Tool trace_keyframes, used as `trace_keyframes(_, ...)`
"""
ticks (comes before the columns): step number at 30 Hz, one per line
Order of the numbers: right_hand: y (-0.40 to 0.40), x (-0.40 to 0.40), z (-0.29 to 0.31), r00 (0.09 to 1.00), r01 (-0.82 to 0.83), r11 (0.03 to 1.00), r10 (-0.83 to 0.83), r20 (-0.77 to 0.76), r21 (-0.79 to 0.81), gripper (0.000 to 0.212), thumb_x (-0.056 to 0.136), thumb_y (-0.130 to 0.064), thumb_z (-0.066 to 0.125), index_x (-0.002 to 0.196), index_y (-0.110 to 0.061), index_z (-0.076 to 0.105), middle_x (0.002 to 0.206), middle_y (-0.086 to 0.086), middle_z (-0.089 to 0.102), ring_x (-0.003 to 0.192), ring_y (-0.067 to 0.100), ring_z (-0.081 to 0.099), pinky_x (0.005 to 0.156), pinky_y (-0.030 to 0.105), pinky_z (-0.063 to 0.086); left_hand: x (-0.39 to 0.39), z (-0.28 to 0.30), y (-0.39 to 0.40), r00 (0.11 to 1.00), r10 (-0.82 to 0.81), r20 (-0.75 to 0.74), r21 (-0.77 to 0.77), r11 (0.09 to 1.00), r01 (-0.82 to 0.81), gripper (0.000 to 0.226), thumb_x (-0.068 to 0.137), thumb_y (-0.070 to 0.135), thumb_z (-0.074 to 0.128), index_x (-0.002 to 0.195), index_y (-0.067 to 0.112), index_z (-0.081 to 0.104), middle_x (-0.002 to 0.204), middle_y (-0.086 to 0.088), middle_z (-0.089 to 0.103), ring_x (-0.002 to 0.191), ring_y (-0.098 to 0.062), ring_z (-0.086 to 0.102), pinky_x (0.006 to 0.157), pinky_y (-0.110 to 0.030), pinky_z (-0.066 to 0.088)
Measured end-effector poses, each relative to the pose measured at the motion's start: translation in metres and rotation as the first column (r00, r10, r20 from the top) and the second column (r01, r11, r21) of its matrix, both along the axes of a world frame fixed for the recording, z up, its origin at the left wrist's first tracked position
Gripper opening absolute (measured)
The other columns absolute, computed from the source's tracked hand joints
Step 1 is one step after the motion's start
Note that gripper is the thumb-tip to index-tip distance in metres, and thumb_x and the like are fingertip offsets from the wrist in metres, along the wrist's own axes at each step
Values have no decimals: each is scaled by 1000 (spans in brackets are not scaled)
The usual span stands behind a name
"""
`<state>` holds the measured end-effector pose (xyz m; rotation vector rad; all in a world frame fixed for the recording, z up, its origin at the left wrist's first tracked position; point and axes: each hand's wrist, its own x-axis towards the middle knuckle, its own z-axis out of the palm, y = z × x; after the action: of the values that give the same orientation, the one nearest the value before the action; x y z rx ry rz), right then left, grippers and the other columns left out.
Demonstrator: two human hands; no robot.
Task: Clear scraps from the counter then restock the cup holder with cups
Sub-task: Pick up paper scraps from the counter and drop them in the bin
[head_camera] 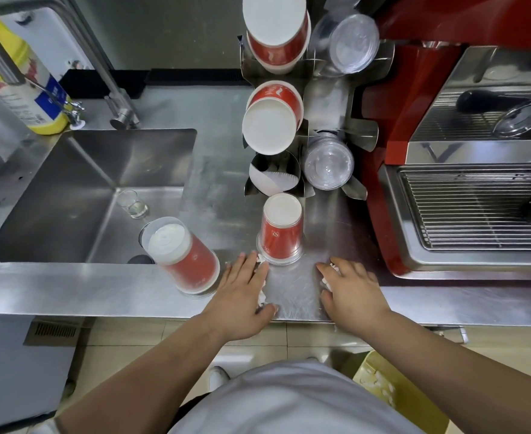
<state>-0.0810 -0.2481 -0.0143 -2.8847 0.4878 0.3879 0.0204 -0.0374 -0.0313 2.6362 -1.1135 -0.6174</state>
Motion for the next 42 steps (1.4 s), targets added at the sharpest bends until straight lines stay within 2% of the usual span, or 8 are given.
trace_keyframes(10,-3,-1,-1,1000,-13,1000,13,-10,8,49,85,-34,48,134,-30,48,145,0,42,128,28,42,97,40,37,17,-9,-4,997,75,5,-26,997,-74,79,82,53,43,152,26,18,164,-5,2,151,-31,-4,121,-48,1)
trace_keyframes(15,-3,-2,0,1000,-15,1000,15,-13,2,50,84,-35,47,134,-30,49,145,0,43,127,29,44,95,41,38,18,-16,8,996,14,85,-94,996,-6,75,83,51,44,147,15,34,156,-13,27,145,-32,24,120,-45,19)
trace_keyframes(18,-3,-2,0,1000,-12,1000,13,-11,7,48,85,-33,51,133,-29,50,145,1,44,126,29,44,96,42,38,11,-14,15,989,12,150,-164,986,12,60,82,48,52,133,16,52,140,-6,47,127,-25,44,106,-40,36)
trace_keyframes(23,-2,-3,1,1000,-16,1000,16,-12,3,50,84,-36,46,134,-30,49,145,1,43,126,29,43,98,41,37,1,-11,22,984,42,172,-197,980,-7,44,79,48,55,117,26,58,116,4,57,102,-17,49,76,-33,40)
trace_keyframes(28,-3,-3,1,999,-28,1000,28,-19,4,50,89,-36,46,138,-32,42,149,-2,36,131,27,37,103,39,32,3,-12,25,994,10,112,-243,970,18,38,82,41,60,115,21,60,112,3,54,93,-23,57,82,-37,51)
trace_keyframes(33,-4,-3,2,999,-37,999,38,-23,7,50,90,-36,44,140,-33,39,150,-3,35,131,25,36,104,38,32,3,2,26,995,16,100,-215,977,6,52,80,49,64,124,22,56,128,-1,46,105,-23,56,92,-36,49)
trace_keyframes(38,-6,-4,1,998,-50,999,51,-28,20,52,90,-37,45,141,-33,38,149,-3,34,132,25,35,105,39,30,11,32,25,991,-115,64,-13,993,116,79,85,50,61,151,25,27,156,-3,25,138,-24,32,111,-39,36)
trace_keyframes(42,-7,-3,2,997,-69,998,70,-39,9,53,89,-37,45,141,-32,38,149,-1,35,131,27,36,105,40,31,20,45,17,964,-264,37,248,937,247,84,87,40,58,154,30,8,163,0,2,146,-27,19,112,-43,36)
